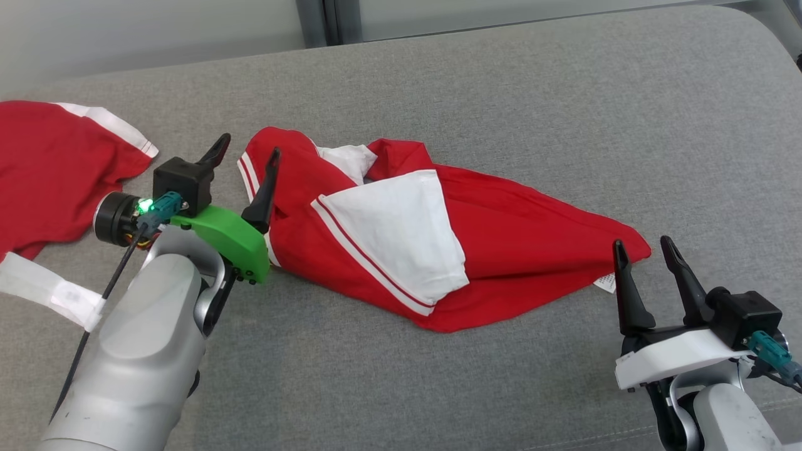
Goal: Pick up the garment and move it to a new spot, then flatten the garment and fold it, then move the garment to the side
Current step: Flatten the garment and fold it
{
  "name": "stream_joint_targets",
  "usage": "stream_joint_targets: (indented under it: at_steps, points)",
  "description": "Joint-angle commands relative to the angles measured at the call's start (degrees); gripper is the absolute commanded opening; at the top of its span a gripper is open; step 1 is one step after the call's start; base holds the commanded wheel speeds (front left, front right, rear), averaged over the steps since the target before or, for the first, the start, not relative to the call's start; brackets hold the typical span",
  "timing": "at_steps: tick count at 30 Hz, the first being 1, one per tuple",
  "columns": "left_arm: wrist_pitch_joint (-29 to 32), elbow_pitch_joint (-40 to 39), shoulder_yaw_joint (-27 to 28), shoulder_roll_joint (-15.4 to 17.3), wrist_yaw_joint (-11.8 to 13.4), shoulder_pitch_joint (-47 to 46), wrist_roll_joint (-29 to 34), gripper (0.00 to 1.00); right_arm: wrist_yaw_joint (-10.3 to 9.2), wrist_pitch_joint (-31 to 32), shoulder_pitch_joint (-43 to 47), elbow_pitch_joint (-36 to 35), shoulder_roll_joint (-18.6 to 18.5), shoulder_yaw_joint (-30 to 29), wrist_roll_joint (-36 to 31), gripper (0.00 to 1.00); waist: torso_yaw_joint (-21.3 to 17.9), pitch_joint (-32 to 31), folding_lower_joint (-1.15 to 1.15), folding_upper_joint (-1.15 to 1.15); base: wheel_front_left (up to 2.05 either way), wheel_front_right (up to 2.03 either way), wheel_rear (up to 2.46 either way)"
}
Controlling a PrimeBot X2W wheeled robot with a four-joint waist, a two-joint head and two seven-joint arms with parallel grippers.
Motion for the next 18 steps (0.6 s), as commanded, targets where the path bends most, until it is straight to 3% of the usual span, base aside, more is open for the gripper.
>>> stream_joint_targets:
  at_steps: [1, 10, 18]
  points:
    - [0.01, -0.02, -0.32, -0.07, -0.61, 0.24, 1.01, 1.00, -0.08, -0.19, 0.48, 0.17, -0.28, 0.15, -0.15, 1.00, 0.41, -0.41, 0.00, 0.00, 0.00, 0.00, 0.00]
    - [0.18, 4.99, -6.86, -2.29, -2.13, -1.56, 1.45, 1.00, -0.08, -0.19, -0.36, 0.80, -0.59, 1.32, 0.64, 1.00, -1.72, 0.41, 0.00, 0.00, 0.00, 0.00, 0.00]
    - [1.99, 8.35, -15.08, -2.53, -2.19, -2.01, -3.56, 1.00, -0.08, -0.19, -0.90, 1.17, -0.55, 1.60, 1.00, 1.00, -3.83, 1.30, 0.00, 0.00, 0.00, 0.00, 0.00]
